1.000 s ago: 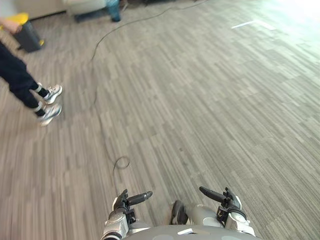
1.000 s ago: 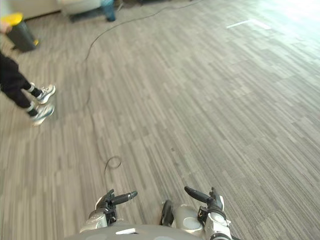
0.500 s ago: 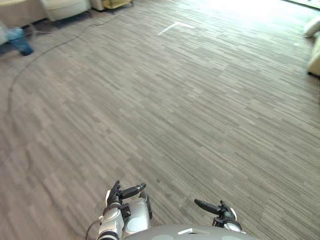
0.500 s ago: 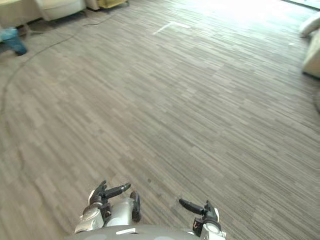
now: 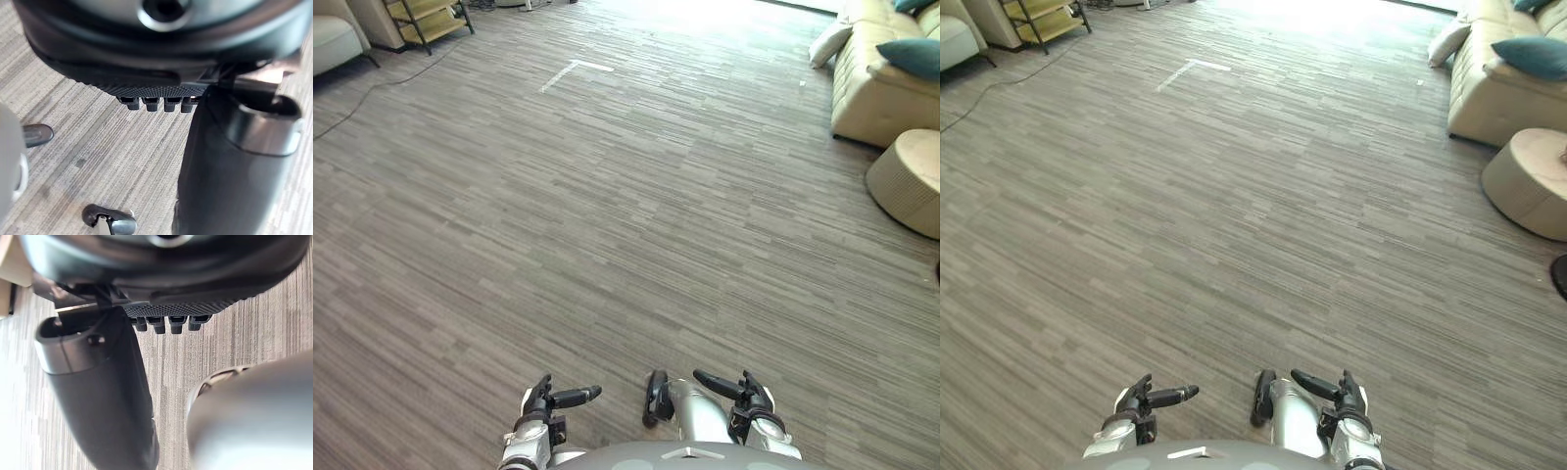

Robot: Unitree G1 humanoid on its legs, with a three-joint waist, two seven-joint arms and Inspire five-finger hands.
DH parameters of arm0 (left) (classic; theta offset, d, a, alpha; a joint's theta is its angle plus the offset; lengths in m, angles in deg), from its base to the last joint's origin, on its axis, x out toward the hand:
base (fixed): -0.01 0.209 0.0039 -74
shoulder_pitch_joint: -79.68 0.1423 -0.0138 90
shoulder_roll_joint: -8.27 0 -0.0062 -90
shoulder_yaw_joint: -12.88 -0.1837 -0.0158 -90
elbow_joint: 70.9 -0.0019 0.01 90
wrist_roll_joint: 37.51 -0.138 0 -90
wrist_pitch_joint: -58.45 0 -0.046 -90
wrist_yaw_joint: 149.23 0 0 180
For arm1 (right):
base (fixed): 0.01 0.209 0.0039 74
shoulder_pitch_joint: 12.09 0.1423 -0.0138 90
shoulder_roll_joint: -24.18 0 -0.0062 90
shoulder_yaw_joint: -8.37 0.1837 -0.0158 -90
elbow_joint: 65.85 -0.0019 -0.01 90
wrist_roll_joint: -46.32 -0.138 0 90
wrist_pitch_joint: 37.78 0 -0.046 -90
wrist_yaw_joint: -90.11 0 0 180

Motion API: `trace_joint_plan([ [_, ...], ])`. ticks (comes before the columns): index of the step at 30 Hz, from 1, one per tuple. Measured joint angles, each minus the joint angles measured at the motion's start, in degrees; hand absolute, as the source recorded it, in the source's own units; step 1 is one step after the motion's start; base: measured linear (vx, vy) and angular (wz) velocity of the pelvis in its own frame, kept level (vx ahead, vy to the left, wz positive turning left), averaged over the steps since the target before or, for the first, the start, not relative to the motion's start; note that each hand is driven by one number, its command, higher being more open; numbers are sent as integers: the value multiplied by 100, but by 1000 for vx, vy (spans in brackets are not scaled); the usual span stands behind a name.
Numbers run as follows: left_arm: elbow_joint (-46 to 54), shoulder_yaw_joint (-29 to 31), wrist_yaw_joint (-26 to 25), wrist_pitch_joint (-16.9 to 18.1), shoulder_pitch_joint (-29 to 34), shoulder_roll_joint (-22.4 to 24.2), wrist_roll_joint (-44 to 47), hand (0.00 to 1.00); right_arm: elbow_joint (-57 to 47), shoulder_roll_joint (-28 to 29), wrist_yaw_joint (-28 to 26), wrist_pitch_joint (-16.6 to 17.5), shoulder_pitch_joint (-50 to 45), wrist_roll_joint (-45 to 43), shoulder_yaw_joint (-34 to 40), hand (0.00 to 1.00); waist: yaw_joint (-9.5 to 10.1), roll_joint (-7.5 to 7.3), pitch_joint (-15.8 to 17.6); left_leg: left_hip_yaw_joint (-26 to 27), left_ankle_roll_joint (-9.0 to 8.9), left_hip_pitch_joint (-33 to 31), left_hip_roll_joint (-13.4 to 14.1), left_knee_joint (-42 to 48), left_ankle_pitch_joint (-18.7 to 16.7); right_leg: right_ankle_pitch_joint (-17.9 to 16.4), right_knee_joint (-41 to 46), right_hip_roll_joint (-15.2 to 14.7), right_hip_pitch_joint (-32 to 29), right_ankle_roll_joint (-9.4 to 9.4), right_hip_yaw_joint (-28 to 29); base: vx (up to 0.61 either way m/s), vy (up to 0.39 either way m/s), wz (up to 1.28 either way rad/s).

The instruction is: Pick up cushions and gather them together orderly.

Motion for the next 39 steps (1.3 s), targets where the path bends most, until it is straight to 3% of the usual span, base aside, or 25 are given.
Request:
trace_joint_plan([
  [1,32,103,32,-12,-1,13,-12,100,-7,-19,2,-27,-15,6,-9,100,12,49,7,-204,-121,-273,165,727,105,-20,-139,106,150,-11,3,570,-308,-12],
  [2,206,355,74,-26,40,109,1,100,-23,-63,6,-59,-89,7,-59,100,37,145,26,-585,-320,-931,484,2484,236,-61,-510,406,644,-46,31,381,-183,-25],
  [4,396,412,84,-16,82,128,25,100,-27,-30,31,-75,-153,-4,-74,100,65,110,67,-627,-331,-1467,677,3662,166,-156,-822,614,1190,-87,160,454,-167,-42],
  [5,607,391,72,54,145,100,28,100,-23,16,29,-104,-218,-5,-102,100,131,-7,87,-484,-252,-1987,693,3914,17,-225,-1175,724,1678,-67,311,510,-156,-56],
  [8,868,382,75,109,195,106,98,100,-21,27,33,-169,-232,-8,-126,100,163,-33,86,-101,56,-2705,611,3083,-188,-243,-1680,776,2265,-43,580,415,-66,-46],
  [10,949,413,70,112,187,164,196,100,-14,-13,33,-197,-227,-1,-286,100,206,-40,114,-15,112,-3031,307,1539,-201,-234,-1927,768,2608,-53,863,546,1,-57],
  [12,955,452,58,172,168,203,253,100,-9,2,39,-204,-230,1,-296,100,302,-39,120,-258,56,-3203,-6,-64,86,-298,-2152,770,2983,58,1229,495,80,-66],
  [14,962,596,37,183,156,255,315,100,-10,6,52,-194,-233,6,-330,100,353,-29,114,-427,64,-3341,-144,-725,433,-484,-2267,771,3241,221,1562,468,105,-82],
  [15,956,605,29,182,158,248,379,100,-9,11,55,-194,-239,7,-329,100,389,-33,114,-421,118,-3354,-162,-829,542,-606,-2275,752,3329,236,1652,656,173,-122],
  [16,963,663,32,175,148,219,496,100,-1,67,61,-203,-287,7,-324,100,501,-139,71,-440,398,-3364,-222,-622,1003,-853,-2269,601,3497,207,1861,566,157,-91],
  [18,869,675,35,163,163,158,487,100,1,156,67,-181,-484,-10,-257,100,466,-233,-133,-407,702,-3401,-287,-150,1207,-1083,-1637,411,3385,587,1960,604,191,-64],
  [19,808,663,34,165,146,64,486,100,-1,236,77,-193,-450,-32,-96,100,462,-378,-147,-297,754,-3157,-428,1,862,-1196,-253,182,2911,774,1888,620,238,-29],
  [20,782,609,29,165,144,-32,486,100,7,274,71,-182,-442,-10,-33,100,445,-538,-130,-259,769,-2917,-567,-21,644,-981,1013,-24,2430,1012,1733,739,266,-2],
  [21,717,548,32,139,119,-163,486,100,34,295,55,-175,-430,-7,-30,100,394,-708,-82,-308,783,-2566,-777,-83,370,-164,2353,-348,1988,1138,1495,488,126,33],
  [22,635,539,25,110,95,-227,483,100,61,292,50,-177,-433,-1,-27,100,340,-744,-65,-362,797,-2264,-902,-137,197,566,3086,-592,1728,1106,1270,767,148,41],
  [23,520,521,-47,52,68,-224,482,100,62,237,44,-163,-404,11,-74,100,332,-698,-44,-430,749,-1802,-920,-198,-74,350,3800,-810,1422,851,1019,660,107,26],
  [25,394,446,-77,39,68,-184,480,100,-63,203,-9,-126,-390,10,-76,100,302,-536,-43,-506,688,-1232,-848,-493,-276,-33,3996,-824,943,746,845,652,76,26],
  [26,261,133,-55,41,61,-165,471,100,-136,115,-9,-21,-317,7,-74,100,179,-328,19,-637,651,-613,-683,-929,-316,-492,3521,-718,376,661,596,653,12,42],
  [28,211,85,-35,30,63,-116,470,100,-166,62,-8,-20,-204,7,-59,100,119,-228,56,-611,639,-107,-522,-1280,-309,-622,2654,-617,-129,636,425,875,-96,37],
  [30,239,82,-26,36,75,-136,435,100,-288,116,-5,-22,-216,9,-81,100,112,-326,53,-580,568,487,-481,-1720,-356,-108,246,-588,-499,938,387,696,-181,40],
  [31,238,84,-29,43,98,-137,410,100,-300,116,-8,-24,-224,-14,-70,100,98,-358,46,-607,498,584,-525,-1758,-400,353,121,-593,-501,843,410,622,-222,17],
  [32,178,106,-33,30,114,-42,405,100,-243,9,-14,-59,-125,19,-80,100,152,-155,42,-568,444,867,-322,-1794,-441,499,418,-440,-443,353,376,759,-272,-3],
  [35,233,125,75,49,147,138,293,100,-262,16,-13,-89,-87,198,-57,100,119,0,-36,-897,17,647,-73,-839,92,-388,957,-383,-258,150,285,695,-289,6],
  [38,464,392,115,48,183,222,221,100,-264,-61,-11,-203,-210,287,-117,100,140,136,-43,-1828,-863,-792,290,2606,814,-714,429,-39,639,194,132,524,-202,17],
  [39,549,546,98,52,241,280,223,100,-256,-73,14,-219,-231,326,-177,100,167,161,-32,-1695,-824,-1202,407,3595,794,-732,150,81,1023,198,133,427,-72,-9],
])
